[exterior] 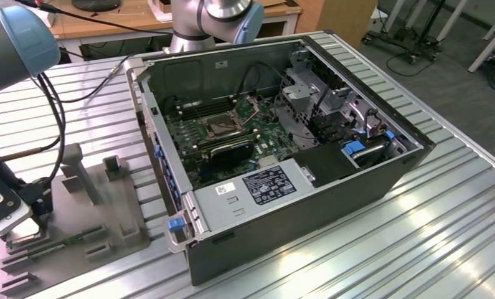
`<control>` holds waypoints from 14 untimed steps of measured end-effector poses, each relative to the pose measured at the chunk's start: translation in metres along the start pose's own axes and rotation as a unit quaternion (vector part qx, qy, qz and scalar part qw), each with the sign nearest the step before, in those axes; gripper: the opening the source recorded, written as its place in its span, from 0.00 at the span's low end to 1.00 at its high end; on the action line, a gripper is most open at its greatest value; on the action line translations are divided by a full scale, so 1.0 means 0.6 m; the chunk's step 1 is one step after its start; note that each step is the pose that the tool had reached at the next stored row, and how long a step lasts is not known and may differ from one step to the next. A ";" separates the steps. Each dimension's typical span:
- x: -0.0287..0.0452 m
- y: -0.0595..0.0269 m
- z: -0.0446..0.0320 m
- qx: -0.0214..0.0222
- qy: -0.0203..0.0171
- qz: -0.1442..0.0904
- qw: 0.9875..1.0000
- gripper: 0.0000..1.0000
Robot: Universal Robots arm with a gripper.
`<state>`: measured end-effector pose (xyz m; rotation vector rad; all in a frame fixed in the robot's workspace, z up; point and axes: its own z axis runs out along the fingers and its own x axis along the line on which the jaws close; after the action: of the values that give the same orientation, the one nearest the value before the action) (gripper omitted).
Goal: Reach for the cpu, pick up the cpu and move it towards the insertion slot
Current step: 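Pick up the cpu and move it towards the insertion slot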
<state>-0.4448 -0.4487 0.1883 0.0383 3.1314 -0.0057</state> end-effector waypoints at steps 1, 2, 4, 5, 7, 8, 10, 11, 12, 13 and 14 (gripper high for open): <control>0.000 0.000 0.000 0.000 0.000 0.000 1.000 0.55; 0.000 0.000 -0.001 0.000 0.000 0.000 1.000 0.55; 0.000 0.000 -0.002 0.000 0.000 0.000 1.000 0.55; 0.000 0.000 -0.002 0.000 0.000 0.000 1.000 0.55; 0.000 0.000 -0.003 0.000 0.000 0.000 1.000 0.55; 0.000 0.000 -0.003 0.001 0.000 0.000 1.000 0.55; 0.000 0.000 -0.004 0.001 0.000 0.000 1.000 0.55; 0.000 0.000 -0.005 0.001 0.000 0.000 1.000 0.55; 0.000 0.000 -0.005 0.001 0.000 0.000 1.000 0.55; 0.000 0.000 -0.006 0.001 0.000 0.000 1.000 0.55; 0.000 0.000 -0.006 0.001 0.000 0.000 1.000 0.55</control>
<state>-0.4449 -0.4487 0.1921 0.0383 3.1315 -0.0080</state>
